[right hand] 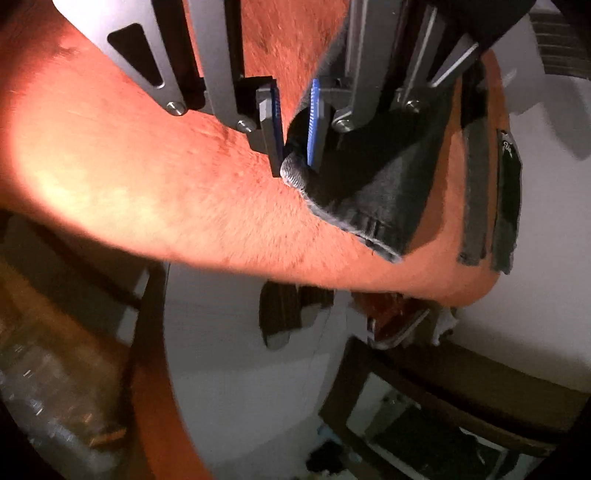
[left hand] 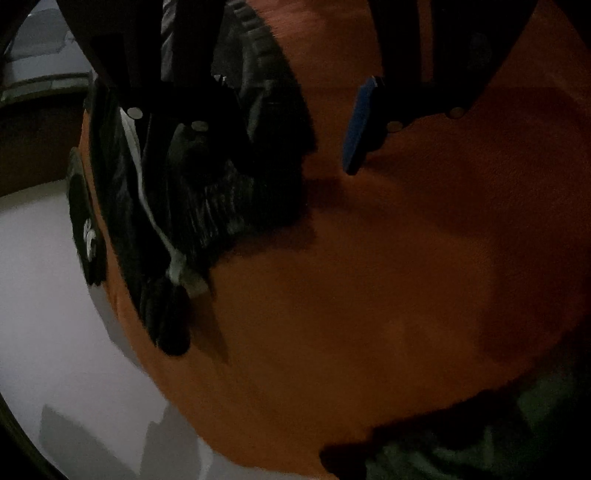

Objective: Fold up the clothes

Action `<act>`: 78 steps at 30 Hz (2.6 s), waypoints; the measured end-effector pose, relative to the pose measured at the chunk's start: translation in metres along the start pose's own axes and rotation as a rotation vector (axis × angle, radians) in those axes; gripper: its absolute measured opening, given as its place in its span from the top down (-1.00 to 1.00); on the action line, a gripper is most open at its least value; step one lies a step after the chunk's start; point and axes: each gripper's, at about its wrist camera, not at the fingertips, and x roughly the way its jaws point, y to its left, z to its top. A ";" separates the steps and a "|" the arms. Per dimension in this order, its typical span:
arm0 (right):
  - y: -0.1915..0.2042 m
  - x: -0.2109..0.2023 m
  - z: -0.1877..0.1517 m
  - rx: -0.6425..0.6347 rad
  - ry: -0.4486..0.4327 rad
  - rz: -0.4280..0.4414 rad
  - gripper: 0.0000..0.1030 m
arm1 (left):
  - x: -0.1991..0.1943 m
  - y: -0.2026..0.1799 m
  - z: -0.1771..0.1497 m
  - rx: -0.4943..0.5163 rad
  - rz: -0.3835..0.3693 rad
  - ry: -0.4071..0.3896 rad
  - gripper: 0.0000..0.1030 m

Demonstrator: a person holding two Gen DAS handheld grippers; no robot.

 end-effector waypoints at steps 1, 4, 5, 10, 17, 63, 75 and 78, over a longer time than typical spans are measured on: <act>-0.001 -0.004 -0.002 -0.018 -0.007 -0.019 0.80 | -0.019 0.003 -0.003 -0.005 -0.004 -0.015 -0.22; -0.005 0.000 -0.008 -0.045 0.019 -0.070 0.80 | -0.015 -0.015 -0.007 -0.040 -0.059 -0.011 -0.27; -0.007 0.007 -0.008 -0.036 0.035 -0.074 0.80 | -0.011 -0.017 -0.005 -0.039 -0.081 0.004 -0.27; -0.015 0.022 -0.007 0.017 0.054 -0.050 0.80 | 0.041 -0.069 -0.006 0.080 -0.072 0.029 -0.34; -0.008 0.011 -0.009 -0.017 0.041 -0.047 0.79 | 0.034 -0.081 -0.019 0.099 -0.023 -0.047 0.51; 0.013 0.042 -0.019 -0.143 0.292 0.039 -0.27 | -0.043 0.016 -0.081 -0.056 0.080 0.111 0.13; 0.016 0.037 -0.016 -0.034 0.107 0.034 0.55 | -0.043 0.020 -0.087 -0.052 0.084 0.129 0.12; 0.013 0.048 -0.012 -0.017 0.138 0.047 0.55 | -0.039 0.021 -0.085 -0.068 0.087 0.135 0.07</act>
